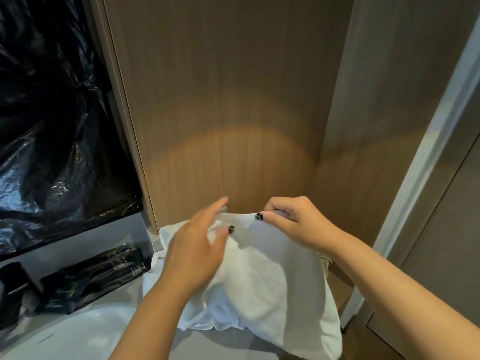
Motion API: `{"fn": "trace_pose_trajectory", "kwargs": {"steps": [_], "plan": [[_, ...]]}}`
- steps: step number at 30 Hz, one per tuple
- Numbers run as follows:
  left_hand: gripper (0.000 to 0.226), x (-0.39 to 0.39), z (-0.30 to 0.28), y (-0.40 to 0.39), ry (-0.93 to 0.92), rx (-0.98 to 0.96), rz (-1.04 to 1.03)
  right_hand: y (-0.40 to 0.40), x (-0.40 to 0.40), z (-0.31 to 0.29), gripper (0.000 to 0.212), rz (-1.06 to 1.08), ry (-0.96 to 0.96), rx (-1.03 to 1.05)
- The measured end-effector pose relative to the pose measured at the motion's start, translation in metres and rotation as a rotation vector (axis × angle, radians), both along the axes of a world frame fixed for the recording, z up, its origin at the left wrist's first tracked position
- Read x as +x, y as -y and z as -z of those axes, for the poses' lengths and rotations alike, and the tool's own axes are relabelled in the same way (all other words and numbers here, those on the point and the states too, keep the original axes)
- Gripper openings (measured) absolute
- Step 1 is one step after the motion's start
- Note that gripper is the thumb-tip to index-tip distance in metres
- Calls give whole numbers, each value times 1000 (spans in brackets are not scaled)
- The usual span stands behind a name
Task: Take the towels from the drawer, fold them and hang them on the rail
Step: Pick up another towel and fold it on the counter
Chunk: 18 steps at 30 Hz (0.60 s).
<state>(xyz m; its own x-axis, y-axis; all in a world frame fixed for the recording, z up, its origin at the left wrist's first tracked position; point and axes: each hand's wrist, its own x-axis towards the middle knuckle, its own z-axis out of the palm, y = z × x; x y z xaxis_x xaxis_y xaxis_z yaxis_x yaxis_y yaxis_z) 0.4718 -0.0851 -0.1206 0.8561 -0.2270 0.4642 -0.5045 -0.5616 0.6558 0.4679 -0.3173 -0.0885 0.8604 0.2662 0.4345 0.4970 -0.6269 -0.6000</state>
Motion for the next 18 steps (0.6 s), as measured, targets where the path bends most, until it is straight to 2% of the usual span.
{"fn": "trace_pose_trajectory", "kwargs": {"steps": [2,3,5,8,13,16,18], "plan": [[47,-3,-2,14,-6,-19,170,-8,-1,-6,21,-56,11,11],[40,-4,-1,19,-10,-41,191,-11,-1,-8,21,-77,1,19],[15,-3,1,25,-3,-92,122,-14,-1,-9,21,-95,-25,24],[2,4,6,22,26,-149,22,-9,0,-5,19,-84,-63,25],[20,16,9,-4,-62,-288,-224,16,1,2,24,19,-108,-42],[20,25,8,-23,-151,-356,-372,35,1,2,26,119,-144,-93],[17,26,9,-26,-176,-379,-419,43,0,1,21,188,-181,-118]]}}
